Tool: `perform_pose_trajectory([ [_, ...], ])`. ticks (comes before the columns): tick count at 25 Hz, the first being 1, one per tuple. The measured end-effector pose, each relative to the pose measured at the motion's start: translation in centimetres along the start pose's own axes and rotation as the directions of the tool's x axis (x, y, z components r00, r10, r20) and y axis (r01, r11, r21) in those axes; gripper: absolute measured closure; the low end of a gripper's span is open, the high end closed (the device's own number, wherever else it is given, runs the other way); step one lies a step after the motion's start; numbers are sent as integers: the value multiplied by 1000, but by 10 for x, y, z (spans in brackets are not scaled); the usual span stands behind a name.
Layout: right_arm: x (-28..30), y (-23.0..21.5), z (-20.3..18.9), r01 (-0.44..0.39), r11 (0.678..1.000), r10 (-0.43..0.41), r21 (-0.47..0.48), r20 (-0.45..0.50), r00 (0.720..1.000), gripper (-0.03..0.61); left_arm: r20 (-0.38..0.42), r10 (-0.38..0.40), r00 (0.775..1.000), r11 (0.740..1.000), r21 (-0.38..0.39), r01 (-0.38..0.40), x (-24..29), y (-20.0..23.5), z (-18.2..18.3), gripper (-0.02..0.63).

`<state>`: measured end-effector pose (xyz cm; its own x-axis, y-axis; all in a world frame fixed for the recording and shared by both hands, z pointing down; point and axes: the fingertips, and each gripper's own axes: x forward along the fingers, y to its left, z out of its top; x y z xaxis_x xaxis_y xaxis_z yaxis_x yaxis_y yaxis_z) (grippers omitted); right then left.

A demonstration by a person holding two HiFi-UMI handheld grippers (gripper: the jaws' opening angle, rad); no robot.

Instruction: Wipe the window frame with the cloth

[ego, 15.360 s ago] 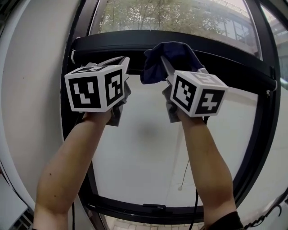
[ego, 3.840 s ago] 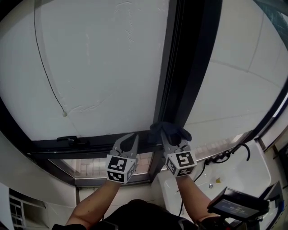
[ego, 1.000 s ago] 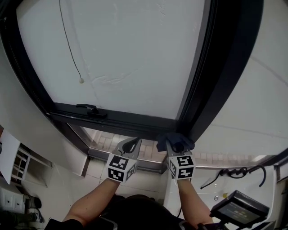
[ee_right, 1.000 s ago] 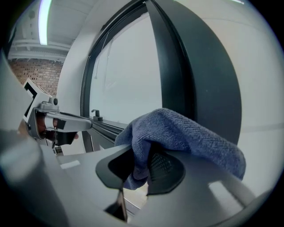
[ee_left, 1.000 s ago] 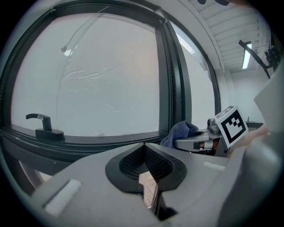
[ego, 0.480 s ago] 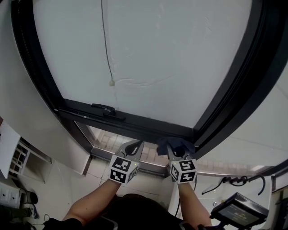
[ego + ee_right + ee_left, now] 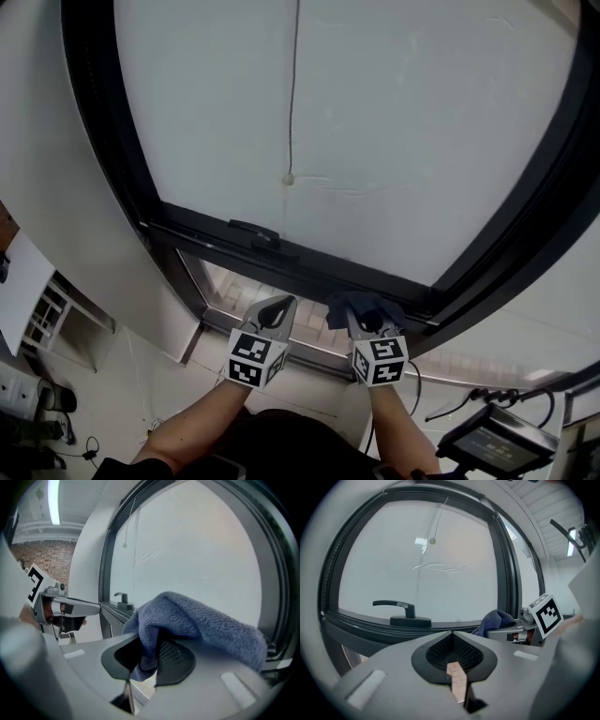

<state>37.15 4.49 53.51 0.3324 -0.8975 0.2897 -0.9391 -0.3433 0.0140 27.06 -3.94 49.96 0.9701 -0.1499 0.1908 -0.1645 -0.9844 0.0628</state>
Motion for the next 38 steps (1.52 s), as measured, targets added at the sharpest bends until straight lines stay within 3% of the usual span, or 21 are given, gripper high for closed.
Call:
perform_pose_trajectory([
  [12,53,62,15,-95,992,94,-82,-13,995,506,2,130,991,991,-29,-130,-43,74,-4,620],
  [31,117,135,28,-180,967,175,-182,-43,984,506,23,228,973,972,-62,-227,-87,168,-8,620],
  [38,137,156,33,-197,970,194,-145,-36,980,508,27,260,965,964,-67,-257,-105,204,-10,620],
])
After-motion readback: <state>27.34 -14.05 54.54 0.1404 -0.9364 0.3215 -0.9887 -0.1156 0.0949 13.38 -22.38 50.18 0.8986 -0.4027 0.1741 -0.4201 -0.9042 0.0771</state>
